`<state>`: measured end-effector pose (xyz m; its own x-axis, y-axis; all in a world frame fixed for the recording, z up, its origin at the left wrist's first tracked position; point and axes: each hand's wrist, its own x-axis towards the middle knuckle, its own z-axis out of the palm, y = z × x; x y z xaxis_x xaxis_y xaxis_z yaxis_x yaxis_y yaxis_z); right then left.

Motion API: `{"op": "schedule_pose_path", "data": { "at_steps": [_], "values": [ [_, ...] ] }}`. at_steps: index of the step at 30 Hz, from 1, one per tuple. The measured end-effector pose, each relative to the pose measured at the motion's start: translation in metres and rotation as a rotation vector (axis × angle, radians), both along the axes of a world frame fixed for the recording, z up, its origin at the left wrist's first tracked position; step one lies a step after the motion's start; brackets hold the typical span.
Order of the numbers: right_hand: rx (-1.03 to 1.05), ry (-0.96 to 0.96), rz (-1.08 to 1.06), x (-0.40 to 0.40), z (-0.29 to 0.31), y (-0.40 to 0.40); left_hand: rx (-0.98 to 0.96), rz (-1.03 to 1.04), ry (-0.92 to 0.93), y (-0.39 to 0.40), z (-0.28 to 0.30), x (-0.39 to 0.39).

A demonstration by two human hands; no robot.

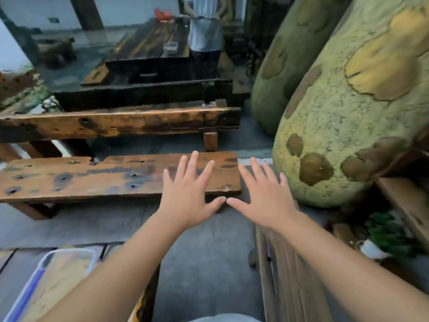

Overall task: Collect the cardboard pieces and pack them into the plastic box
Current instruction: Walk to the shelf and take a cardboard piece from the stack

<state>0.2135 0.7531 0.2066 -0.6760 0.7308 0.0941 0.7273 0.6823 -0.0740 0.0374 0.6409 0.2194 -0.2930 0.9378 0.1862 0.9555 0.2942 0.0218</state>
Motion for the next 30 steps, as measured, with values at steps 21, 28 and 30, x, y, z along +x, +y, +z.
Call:
{"op": "schedule_pose_path", "data": {
  "at_steps": [21,28,30],
  "values": [
    [0.029,-0.010,-1.160,0.280,0.027,0.019,0.046,-1.126,-0.033,0.242,0.017,0.284],
    [0.120,-0.034,-1.489,0.340,0.068,-0.024,0.090,-1.409,-0.038,0.253,0.042,0.364],
    [0.145,-0.052,-1.543,0.357,0.084,-0.036,0.090,-1.475,-0.051,0.253,0.052,0.390]
  ]
}}
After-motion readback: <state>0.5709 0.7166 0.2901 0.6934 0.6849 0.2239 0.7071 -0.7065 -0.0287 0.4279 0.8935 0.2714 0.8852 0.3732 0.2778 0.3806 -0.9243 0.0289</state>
